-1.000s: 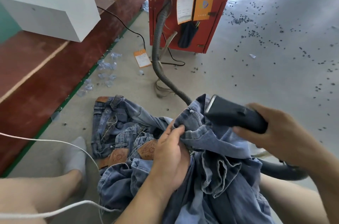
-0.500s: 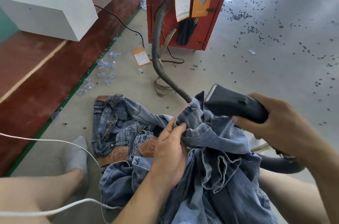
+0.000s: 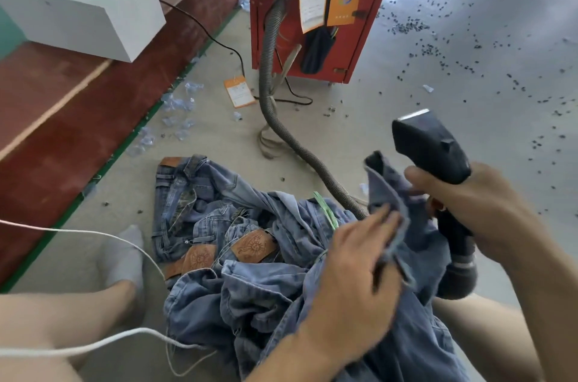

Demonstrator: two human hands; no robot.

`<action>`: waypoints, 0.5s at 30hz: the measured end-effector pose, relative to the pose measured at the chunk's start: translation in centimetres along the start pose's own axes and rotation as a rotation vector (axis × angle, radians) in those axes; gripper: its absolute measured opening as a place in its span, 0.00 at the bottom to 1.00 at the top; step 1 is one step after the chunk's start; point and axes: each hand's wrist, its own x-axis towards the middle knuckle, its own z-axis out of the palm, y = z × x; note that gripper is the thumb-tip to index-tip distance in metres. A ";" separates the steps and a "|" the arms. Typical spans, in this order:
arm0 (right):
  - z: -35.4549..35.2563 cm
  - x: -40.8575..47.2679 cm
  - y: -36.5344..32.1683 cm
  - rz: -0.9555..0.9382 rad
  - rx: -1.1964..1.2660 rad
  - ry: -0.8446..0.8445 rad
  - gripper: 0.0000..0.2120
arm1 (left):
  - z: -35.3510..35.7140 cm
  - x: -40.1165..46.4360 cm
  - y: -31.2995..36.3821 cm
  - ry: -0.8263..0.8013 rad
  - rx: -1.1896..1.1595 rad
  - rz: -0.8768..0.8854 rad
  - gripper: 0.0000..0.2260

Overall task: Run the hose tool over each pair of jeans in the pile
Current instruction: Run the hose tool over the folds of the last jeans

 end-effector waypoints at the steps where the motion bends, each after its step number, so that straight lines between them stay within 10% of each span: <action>1: 0.4 -0.1 0.3 0.019 -0.001 -0.011 0.23 | 1.1 -0.3 0.4 -0.042 0.157 0.073 0.25; 6: 2.3 1.2 1.8 -0.016 -0.090 0.073 0.09 | 4.3 -2.3 2.0 -0.149 0.490 0.103 0.24; 15: -1.2 2.6 3.2 0.109 0.183 0.192 0.03 | 4.1 -4.6 -0.7 0.247 0.276 0.259 0.05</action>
